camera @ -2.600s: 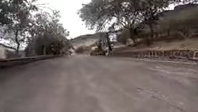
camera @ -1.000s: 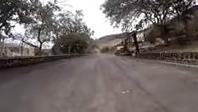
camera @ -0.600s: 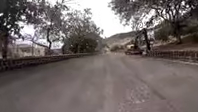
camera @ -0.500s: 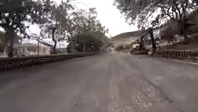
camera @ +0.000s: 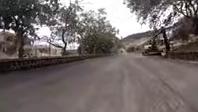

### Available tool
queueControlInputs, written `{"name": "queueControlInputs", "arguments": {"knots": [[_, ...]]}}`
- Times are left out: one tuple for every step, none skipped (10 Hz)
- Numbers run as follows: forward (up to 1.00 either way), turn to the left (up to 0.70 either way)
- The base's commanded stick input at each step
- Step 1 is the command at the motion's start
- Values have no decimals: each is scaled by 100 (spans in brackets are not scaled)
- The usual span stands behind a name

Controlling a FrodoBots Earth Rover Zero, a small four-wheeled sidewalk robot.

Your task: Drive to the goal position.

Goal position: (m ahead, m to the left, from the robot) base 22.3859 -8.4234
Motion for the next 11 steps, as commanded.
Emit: {"name": "queueControlInputs", "arguments": {"knots": [[70,0],[70,-27],[70,-27],[70,-27],[70,-12],[70,0],[70,0],[70,0],[70,0],[70,0],[70,0]]}}
